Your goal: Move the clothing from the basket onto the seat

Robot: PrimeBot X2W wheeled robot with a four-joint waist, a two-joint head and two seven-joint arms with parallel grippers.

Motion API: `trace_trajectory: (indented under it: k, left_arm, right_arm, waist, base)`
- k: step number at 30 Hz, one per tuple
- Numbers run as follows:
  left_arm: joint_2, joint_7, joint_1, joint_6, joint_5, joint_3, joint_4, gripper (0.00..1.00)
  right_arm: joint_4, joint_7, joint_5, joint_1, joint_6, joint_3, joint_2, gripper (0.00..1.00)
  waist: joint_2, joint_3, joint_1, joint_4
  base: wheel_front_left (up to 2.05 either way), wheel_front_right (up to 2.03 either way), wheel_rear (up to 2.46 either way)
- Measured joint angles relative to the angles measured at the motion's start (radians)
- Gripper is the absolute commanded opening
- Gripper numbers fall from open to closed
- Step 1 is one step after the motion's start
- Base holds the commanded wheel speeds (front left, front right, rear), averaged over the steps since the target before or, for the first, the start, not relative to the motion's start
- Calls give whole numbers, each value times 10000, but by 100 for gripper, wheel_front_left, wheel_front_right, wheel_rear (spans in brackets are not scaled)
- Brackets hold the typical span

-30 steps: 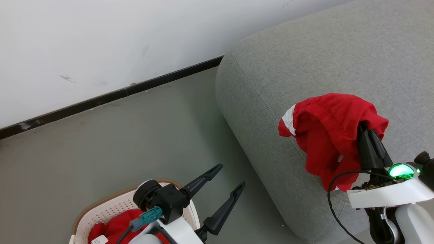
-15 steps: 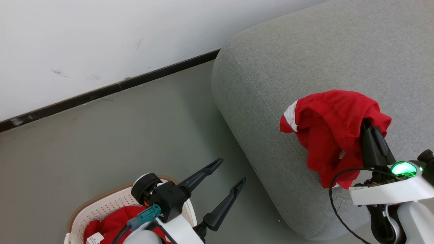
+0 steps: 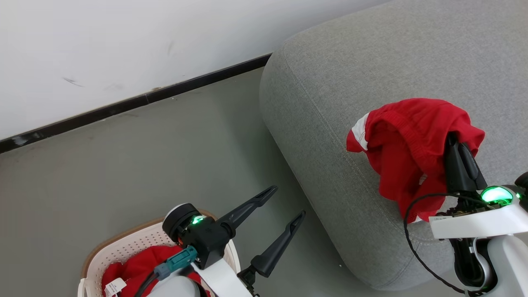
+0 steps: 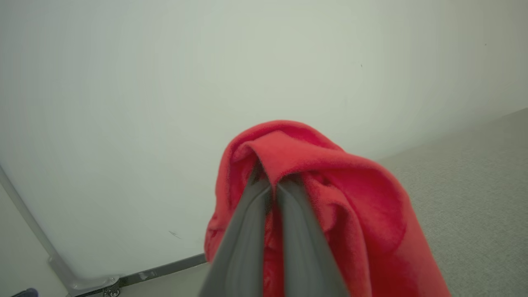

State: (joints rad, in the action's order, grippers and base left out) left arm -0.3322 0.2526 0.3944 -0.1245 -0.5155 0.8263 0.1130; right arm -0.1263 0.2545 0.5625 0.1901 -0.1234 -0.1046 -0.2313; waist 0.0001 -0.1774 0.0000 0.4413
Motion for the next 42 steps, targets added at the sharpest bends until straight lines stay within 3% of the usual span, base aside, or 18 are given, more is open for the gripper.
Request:
trace_trajectory:
  k: [42]
  left_arm:
    - [-257, 0, 669, 0, 82, 790, -301, 100]
  right_arm:
    - [-2249, 2, 516, 2891, 0, 1269, -1135, 0]
  waist:
    - [0, -1027, 0, -427]
  base:
    - [0, 0, 0]
